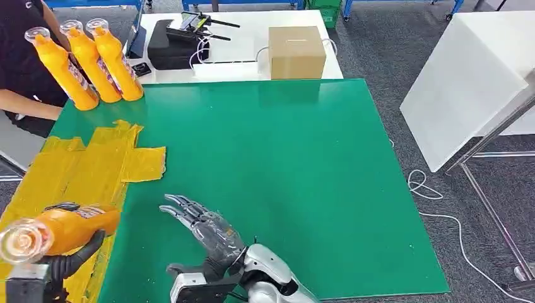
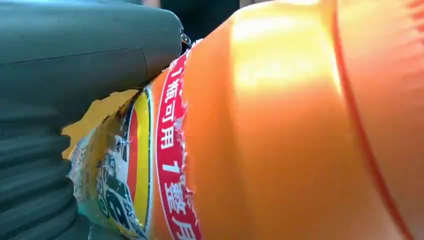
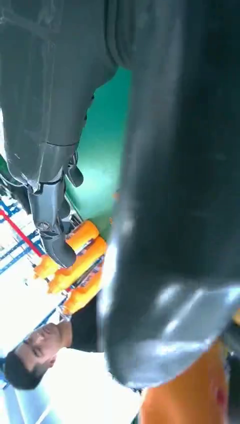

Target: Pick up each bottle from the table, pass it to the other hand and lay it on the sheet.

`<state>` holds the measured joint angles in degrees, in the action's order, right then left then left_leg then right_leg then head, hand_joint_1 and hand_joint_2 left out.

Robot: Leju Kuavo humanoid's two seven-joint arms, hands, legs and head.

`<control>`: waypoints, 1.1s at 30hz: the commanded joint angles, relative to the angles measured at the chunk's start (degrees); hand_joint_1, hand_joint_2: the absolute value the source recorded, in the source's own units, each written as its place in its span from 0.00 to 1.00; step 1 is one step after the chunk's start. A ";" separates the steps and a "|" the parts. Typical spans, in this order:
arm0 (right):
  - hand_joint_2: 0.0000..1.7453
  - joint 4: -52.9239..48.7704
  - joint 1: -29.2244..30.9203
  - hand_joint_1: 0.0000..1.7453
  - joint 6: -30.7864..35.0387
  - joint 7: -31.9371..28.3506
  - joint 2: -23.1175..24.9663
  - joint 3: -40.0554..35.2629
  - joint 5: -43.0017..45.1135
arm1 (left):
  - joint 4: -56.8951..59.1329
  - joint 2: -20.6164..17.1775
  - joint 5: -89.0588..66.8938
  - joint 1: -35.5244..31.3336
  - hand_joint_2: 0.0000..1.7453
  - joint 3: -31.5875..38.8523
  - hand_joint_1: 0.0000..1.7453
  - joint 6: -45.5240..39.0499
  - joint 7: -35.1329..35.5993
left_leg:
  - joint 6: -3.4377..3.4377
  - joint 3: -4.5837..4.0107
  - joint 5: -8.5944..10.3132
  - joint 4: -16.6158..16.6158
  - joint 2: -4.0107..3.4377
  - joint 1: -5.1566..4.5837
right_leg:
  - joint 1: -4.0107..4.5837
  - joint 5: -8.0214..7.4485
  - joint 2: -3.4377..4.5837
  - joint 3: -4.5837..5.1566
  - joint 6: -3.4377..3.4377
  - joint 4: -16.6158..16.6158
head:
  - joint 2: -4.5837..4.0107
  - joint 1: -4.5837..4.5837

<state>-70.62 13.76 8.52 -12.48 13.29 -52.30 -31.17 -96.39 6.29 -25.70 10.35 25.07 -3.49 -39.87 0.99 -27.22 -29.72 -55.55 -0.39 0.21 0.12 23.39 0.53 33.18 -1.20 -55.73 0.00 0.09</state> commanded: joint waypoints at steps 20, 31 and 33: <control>0.00 -2.46 3.00 0.00 -0.81 1.16 -4.38 -1.79 4.16 | 31.44 -11.33 -60.43 -6.39 1.00 -8.67 1.00 -30.37 29.52 | -0.05 0.20 0.07 0.16 0.20 0.00 | 0.01 0.00 -0.21 -0.23 -0.02 0.13 | 0.00 0.00; 0.00 -2.17 3.27 0.00 -1.30 1.39 -4.33 -2.13 4.53 | 34.14 -13.21 -63.90 -7.02 1.00 -11.19 1.00 -28.47 33.24 | -0.05 0.22 0.06 0.16 0.07 0.02 | -0.02 -0.06 -0.03 -0.30 -0.01 0.12 | 0.00 0.02; 0.00 -2.17 3.27 0.00 -1.30 1.39 -4.33 -2.13 4.53 | 34.14 -13.21 -63.90 -7.02 1.00 -11.19 1.00 -28.47 33.24 | -0.05 0.17 0.04 0.11 0.07 -0.03 | -0.07 -0.04 -0.03 -0.23 0.00 0.04 | 0.00 0.00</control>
<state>-73.53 14.81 7.50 -11.37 11.19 -52.35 -26.88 -69.27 -5.16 -89.24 4.22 16.57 -33.24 -6.97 0.96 -27.12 -29.73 -55.52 -0.31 0.20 0.07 23.40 0.50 32.99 -1.19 -55.73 0.00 0.09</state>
